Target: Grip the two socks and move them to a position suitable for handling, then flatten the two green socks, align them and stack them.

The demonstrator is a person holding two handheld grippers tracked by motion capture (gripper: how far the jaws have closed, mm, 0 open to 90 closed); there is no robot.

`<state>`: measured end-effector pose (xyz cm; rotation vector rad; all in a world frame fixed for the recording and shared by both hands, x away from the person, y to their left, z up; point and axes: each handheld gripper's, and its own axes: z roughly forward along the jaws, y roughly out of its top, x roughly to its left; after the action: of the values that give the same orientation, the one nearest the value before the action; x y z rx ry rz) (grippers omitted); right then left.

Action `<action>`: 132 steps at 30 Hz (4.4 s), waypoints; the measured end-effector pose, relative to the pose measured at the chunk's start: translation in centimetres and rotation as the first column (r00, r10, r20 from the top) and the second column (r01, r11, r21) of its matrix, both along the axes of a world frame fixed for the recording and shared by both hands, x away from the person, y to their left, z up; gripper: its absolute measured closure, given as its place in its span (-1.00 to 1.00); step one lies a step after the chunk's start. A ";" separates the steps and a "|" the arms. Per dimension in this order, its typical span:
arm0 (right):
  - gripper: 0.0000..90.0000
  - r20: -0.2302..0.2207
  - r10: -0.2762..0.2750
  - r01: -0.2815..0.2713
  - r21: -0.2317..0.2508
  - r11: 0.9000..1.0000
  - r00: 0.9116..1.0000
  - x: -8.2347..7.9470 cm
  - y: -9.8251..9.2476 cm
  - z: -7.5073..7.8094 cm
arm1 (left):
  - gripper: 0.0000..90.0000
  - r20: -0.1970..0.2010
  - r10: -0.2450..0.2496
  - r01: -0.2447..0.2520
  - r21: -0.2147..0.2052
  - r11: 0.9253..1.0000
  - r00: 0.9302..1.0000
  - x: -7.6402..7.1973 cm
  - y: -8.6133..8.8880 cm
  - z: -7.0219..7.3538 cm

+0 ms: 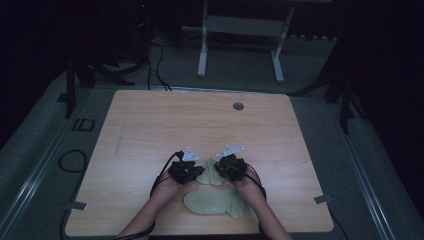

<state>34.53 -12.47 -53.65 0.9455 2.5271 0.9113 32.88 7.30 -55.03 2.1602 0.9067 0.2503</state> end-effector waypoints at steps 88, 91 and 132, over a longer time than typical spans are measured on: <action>0.32 0.004 -0.007 0.007 0.029 1.000 1.000 -2.9 -5.8 1.5 | -0.08 -0.038 0.006 -0.006 0.016 1.000 0.999 -2.1 2.5 1.4; 0.32 0.001 0.018 -0.018 0.016 1.000 1.000 -4.2 -6.0 1.6 | -0.08 -0.031 0.008 -0.008 0.014 1.000 0.999 -3.2 3.1 1.8; 0.89 -0.045 0.040 -0.040 0.006 0.999 0.998 -9.5 -8.0 -0.9 | 0.98 -0.077 -0.031 0.035 0.049 0.998 0.997 -7.9 2.9 0.4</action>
<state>25.01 -20.48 -54.56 0.9307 2.5912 0.9188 24.96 10.22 -54.66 2.2421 0.9152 0.1776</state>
